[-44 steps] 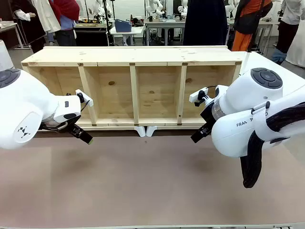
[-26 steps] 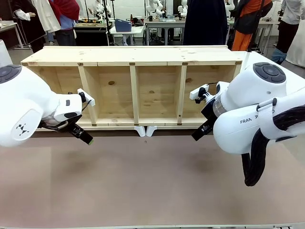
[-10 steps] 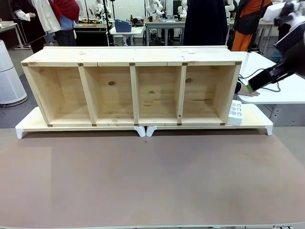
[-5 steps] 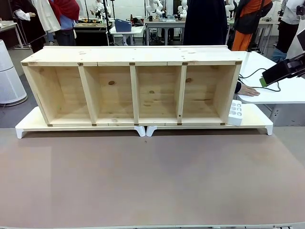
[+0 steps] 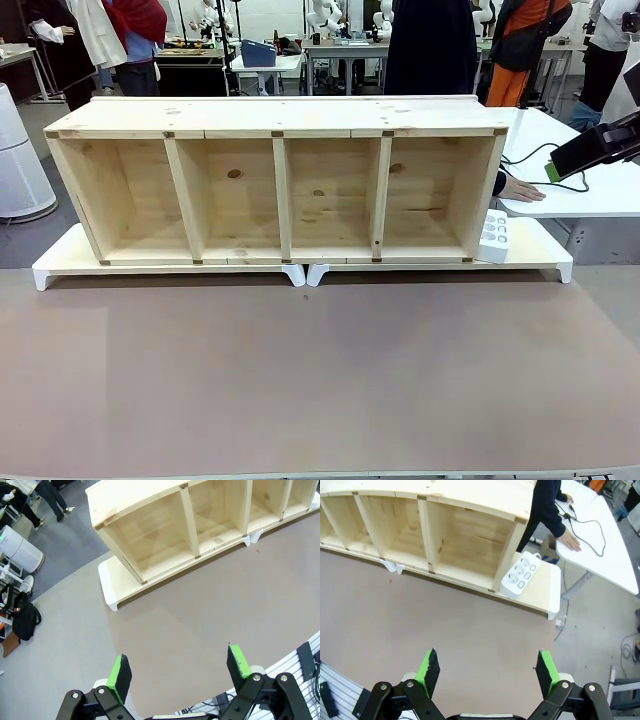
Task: Perform cable management.
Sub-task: When the cord part of the Power Cable appears at the lower middle area of the table and stops, grasp the cord part of the Power Cable.
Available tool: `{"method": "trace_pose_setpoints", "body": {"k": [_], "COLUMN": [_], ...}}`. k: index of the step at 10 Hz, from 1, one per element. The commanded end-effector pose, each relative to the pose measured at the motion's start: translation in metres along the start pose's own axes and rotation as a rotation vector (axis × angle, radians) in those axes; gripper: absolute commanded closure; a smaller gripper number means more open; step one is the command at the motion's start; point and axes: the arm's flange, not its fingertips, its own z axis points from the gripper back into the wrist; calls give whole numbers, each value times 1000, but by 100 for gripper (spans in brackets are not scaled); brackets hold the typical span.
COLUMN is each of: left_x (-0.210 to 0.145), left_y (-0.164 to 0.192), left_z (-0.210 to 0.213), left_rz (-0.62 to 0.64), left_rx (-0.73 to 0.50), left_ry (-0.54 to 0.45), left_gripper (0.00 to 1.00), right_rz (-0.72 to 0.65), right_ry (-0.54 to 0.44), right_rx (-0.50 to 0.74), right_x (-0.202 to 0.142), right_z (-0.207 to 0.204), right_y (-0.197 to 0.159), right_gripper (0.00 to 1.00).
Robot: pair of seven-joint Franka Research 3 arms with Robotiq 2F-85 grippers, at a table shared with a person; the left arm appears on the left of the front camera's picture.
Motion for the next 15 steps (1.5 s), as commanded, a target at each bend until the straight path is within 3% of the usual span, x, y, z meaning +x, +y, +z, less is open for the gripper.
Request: {"method": "trace_pose_setpoints", "body": {"k": [1, 15], "left_x": [0, 0], "left_y": [-1, -1], "left_z": [0, 0], "left_rz": [-5, -5], "left_rx": [-2, -2], "left_ry": [2, 2], "left_gripper": [0, 0], "right_rz": [1, 1], "right_ry": [-4, -4], "right_rx": [-1, -1], "right_x": [1, 1], "right_z": [0, 0], "right_y": [1, 1], "right_gripper": [0, 0]}}
